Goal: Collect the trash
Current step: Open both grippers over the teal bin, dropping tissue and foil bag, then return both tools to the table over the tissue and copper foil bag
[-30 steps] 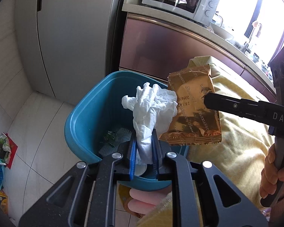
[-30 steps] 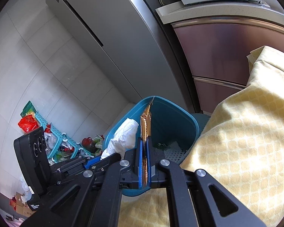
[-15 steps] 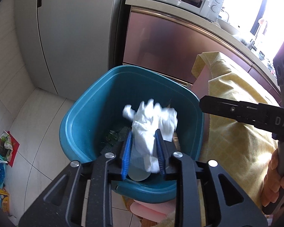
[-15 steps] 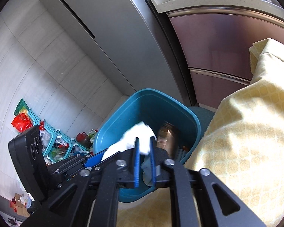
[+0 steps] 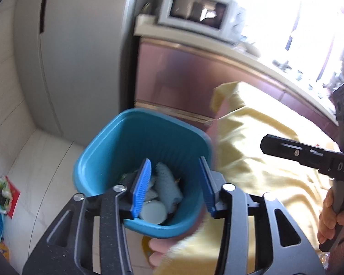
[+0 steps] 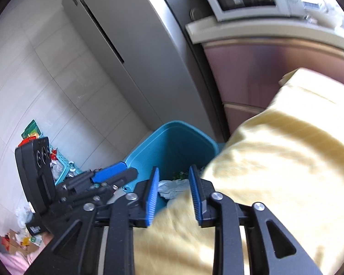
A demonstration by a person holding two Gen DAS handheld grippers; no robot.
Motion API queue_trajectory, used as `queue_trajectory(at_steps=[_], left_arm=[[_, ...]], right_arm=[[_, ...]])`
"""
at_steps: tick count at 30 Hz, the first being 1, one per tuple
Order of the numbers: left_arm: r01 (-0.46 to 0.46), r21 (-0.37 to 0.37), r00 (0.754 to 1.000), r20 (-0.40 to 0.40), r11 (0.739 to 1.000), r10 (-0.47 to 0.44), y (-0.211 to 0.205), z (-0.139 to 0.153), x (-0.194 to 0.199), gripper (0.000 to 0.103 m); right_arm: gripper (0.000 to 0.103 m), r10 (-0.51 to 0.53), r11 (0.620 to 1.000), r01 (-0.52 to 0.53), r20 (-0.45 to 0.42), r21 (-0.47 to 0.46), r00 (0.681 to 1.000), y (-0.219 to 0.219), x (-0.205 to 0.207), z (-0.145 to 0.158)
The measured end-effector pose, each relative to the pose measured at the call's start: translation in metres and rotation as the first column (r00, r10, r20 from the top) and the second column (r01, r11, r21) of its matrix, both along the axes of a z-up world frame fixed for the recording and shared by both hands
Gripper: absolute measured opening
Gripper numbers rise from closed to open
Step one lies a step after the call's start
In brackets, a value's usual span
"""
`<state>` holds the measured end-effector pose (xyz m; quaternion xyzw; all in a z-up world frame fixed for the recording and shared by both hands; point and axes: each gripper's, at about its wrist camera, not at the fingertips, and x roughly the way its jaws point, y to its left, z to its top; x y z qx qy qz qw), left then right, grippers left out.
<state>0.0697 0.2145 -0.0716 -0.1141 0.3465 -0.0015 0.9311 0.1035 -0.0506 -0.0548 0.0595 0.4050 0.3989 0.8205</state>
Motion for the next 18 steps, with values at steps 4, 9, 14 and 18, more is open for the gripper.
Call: queue_trajectory(at_steps=[4, 9, 14, 18], left_arm=[[0.091, 0.001, 0.993, 0.076, 0.996, -0.09, -0.031, 0.023, -0.01, 0.049], [0.245, 0.001, 0.963, 0.118, 0.969, -0.243, -0.086, 0.04, -0.013, 0.051], [0.394, -0.007, 0.914, 0.109, 0.919, -0.391, -0.154, 0.042, -0.007, 0.052], [0.493, -0.008, 0.867, 0.091, 0.87, -0.49, -0.21, 0.039, -0.006, 0.052]], right_arm=[[0.035, -0.075, 0.997, 0.074, 0.07, 0.017, 0.995, -0.051, -0.022, 0.016], [0.035, -0.236, 0.972, 0.234, 0.109, 0.026, 0.966, -0.128, -0.049, 0.026], [0.035, -0.402, 0.915, 0.403, 0.116, 0.019, 0.908, -0.199, -0.075, 0.026], [0.039, -0.525, 0.85, 0.527, 0.116, 0.016, 0.843, -0.251, -0.089, 0.022]])
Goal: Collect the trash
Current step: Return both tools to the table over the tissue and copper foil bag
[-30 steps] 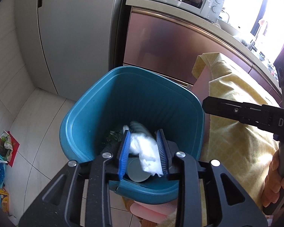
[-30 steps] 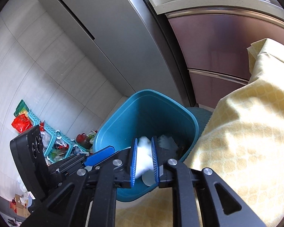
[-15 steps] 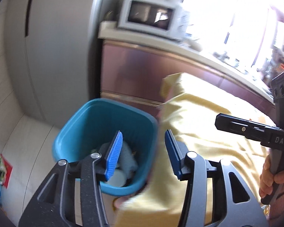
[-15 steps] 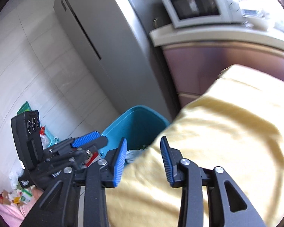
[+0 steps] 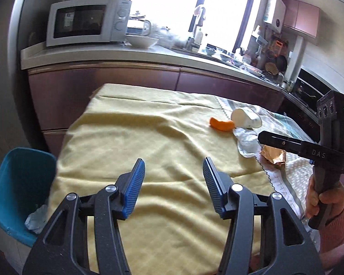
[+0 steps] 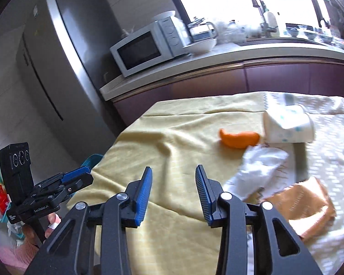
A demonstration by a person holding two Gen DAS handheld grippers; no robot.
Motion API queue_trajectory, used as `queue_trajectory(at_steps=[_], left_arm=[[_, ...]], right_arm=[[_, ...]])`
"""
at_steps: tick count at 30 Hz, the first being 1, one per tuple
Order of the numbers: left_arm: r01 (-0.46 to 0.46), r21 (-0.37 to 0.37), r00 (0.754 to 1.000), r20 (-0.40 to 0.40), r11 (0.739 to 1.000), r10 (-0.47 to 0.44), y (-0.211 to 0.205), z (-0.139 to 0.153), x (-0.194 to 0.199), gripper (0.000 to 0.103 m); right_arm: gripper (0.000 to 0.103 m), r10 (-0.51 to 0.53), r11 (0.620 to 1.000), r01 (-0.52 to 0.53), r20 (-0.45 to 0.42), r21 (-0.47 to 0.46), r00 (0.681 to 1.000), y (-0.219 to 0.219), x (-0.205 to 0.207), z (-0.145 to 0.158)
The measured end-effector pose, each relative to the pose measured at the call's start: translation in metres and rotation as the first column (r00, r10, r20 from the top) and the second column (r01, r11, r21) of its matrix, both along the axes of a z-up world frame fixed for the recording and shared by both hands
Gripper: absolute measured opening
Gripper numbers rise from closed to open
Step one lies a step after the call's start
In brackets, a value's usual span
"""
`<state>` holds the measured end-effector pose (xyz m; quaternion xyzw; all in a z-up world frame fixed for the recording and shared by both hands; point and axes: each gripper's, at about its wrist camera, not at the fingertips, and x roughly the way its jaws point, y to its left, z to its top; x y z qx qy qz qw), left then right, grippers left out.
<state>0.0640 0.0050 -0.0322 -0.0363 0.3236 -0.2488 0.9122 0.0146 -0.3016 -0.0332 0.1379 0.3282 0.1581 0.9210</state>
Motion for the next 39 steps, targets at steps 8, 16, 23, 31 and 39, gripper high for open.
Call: queue_trajectory(at_steps=[8, 16, 23, 31, 39], left_arm=[[0.181, 0.027, 0.983, -0.038, 0.983, -0.18, -0.095, -0.006, 0.016, 0.053], [0.285, 0.056, 0.957, -0.075, 0.957, -0.28, -0.162, -0.013, 0.038, 0.057], [0.316, 0.11, 0.945, -0.129, 0.942, -0.302, -0.203, -0.029, 0.055, 0.058], [0.333, 0.168, 0.934, -0.195, 0.928, -0.3, -0.234, -0.048, 0.073, 0.056], [0.341, 0.154, 0.93, -0.199, 0.927, -0.309, -0.237, -0.048, 0.073, 0.029]], right_arm=[[0.043, -0.238, 0.971, 0.238, -0.033, 0.021, 0.971, -0.088, -0.023, -0.018], [0.055, -0.336, 0.939, 0.34, -0.079, 0.043, 0.938, -0.132, -0.033, -0.041], [0.061, -0.323, 0.939, 0.334, -0.131, 0.077, 0.937, -0.138, -0.03, -0.057], [0.062, -0.303, 0.949, 0.313, -0.149, 0.048, 0.941, -0.128, -0.021, -0.062], [0.037, -0.314, 0.948, 0.317, -0.152, -0.009, 0.937, -0.129, -0.018, -0.061]])
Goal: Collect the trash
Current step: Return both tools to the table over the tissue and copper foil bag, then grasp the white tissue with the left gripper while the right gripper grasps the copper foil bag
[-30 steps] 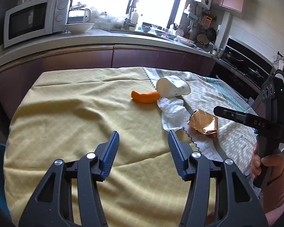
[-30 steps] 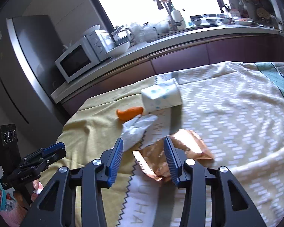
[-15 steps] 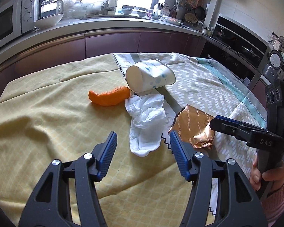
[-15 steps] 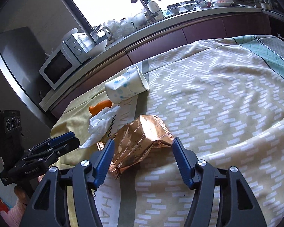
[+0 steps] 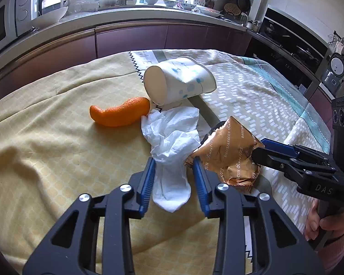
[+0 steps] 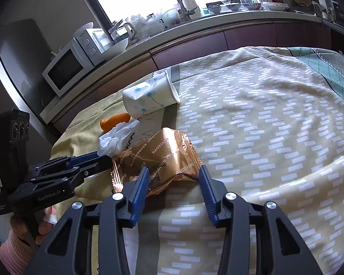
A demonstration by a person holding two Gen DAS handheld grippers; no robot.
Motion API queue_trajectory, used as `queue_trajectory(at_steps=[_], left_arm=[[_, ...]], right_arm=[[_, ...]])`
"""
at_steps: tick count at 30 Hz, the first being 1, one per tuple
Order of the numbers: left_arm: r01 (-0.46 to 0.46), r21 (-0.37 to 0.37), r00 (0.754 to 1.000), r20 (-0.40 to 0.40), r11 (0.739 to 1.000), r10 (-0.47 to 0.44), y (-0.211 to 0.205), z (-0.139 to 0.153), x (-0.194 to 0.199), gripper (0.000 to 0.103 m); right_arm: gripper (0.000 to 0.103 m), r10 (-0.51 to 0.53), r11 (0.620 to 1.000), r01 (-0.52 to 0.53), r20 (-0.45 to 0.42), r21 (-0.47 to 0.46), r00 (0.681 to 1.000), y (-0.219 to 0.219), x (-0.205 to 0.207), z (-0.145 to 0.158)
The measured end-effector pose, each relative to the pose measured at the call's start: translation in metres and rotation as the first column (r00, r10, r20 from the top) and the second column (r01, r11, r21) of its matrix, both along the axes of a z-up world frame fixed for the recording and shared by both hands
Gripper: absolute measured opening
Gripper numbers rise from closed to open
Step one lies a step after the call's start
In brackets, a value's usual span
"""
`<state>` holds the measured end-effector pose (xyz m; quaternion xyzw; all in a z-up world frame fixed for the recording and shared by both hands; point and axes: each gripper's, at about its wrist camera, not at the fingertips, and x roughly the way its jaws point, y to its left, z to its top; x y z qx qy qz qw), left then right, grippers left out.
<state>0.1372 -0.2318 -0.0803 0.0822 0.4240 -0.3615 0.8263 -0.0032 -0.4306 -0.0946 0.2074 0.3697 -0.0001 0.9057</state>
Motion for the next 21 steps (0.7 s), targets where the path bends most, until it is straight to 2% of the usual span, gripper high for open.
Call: queue_trajectory(at_steps=[2, 5, 13, 21], left_arm=[[-0.001, 0.001, 1.0, 0.006, 1.0, 0.001, 0.0, 0.001, -0.002, 0.019], [-0.005, 0.0, 1.0, 0.004, 1.0, 0.005, 0.003, 0.001, -0.004, 0.013], [-0.021, -0.031, 1.0, 0.015, 0.999, 0.022, 0.016, 0.008, -0.01, 0.006], [-0.034, -0.078, 0.998, 0.047, 0.996, 0.038, 0.045, 0.025, -0.025, 0.005]], right_arm=[[0.032, 0.0, 1.0, 0.0, 0.002, 0.002, 1.0, -0.002, -0.001, -0.001], [0.018, 0.008, 1.0, -0.009, 0.012, 0.006, 1.0, -0.004, -0.004, 0.0], [0.01, 0.036, 0.999, -0.038, 0.047, 0.031, 0.998, 0.001, -0.012, 0.008], [0.009, 0.061, 0.995, -0.069, 0.099, 0.076, 0.993, 0.004, -0.019, 0.023]])
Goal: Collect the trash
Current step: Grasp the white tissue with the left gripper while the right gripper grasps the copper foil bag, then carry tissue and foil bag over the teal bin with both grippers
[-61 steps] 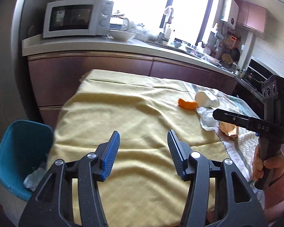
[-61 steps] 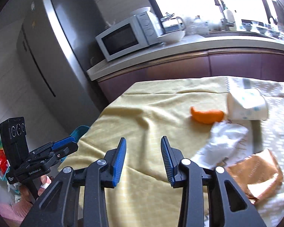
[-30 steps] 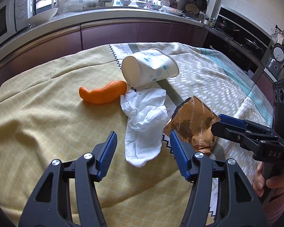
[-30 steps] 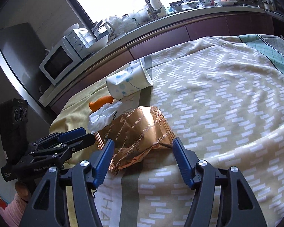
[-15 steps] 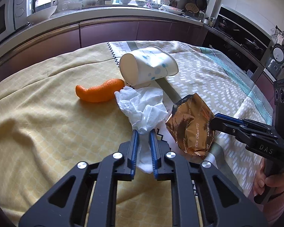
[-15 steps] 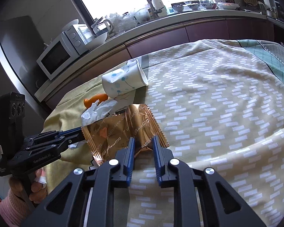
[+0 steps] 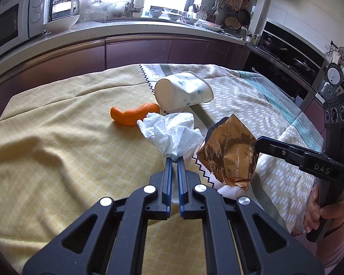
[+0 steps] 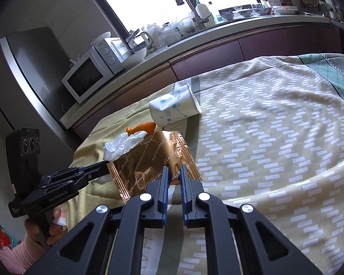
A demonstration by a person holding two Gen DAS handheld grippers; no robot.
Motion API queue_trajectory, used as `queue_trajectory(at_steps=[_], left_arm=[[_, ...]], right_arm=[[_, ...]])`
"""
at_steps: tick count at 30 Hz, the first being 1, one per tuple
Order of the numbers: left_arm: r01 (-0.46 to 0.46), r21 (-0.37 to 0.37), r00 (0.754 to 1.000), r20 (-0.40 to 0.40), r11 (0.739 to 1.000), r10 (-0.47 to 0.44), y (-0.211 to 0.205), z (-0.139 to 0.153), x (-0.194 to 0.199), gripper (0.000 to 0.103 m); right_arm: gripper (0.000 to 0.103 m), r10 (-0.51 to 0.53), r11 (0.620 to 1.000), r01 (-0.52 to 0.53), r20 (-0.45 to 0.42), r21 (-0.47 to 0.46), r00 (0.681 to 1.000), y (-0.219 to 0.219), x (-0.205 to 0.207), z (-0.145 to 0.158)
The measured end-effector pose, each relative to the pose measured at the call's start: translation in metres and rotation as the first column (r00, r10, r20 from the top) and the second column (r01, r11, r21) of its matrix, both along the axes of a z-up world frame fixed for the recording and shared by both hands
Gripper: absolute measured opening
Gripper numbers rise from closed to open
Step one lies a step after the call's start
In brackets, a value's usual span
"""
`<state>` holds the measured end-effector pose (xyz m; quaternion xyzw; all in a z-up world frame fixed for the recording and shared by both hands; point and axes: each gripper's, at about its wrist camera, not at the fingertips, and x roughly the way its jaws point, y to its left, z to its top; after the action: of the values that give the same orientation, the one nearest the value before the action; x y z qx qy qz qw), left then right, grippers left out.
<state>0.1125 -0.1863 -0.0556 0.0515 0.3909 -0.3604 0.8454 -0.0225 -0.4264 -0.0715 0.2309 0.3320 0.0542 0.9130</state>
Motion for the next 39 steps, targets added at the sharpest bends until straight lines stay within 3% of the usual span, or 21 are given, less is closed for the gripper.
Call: queue_trajectory(at_steps=[12, 21, 28, 39], left_arm=[[-0.107, -0.069, 0.994, 0.026, 0.992, 0.109, 0.086, 0.024, -0.019, 0.004], [-0.212, -0.093, 0.973, 0.068, 0.973, 0.219, 0.161, 0.037, -0.045, 0.004], [-0.322, -0.111, 0.941, 0.074, 0.94, 0.331, 0.224, 0.043, -0.06, 0.004], [-0.484, -0.112, 0.867, 0.075, 0.868, 0.493, 0.303, 0.043, -0.077, 0.004]], right_arm=[[0.009, 0.1, 0.995, -0.101, 0.042, 0.008, 0.994, 0.037, 0.013, 0.017], [0.009, 0.223, 0.975, -0.223, 0.046, 0.015, 0.974, 0.09, 0.033, 0.021], [0.009, 0.325, 0.945, -0.326, 0.048, 0.009, 0.944, 0.134, 0.049, 0.026], [0.009, 0.466, 0.885, -0.466, 0.034, 0.008, 0.884, 0.205, 0.073, 0.025]])
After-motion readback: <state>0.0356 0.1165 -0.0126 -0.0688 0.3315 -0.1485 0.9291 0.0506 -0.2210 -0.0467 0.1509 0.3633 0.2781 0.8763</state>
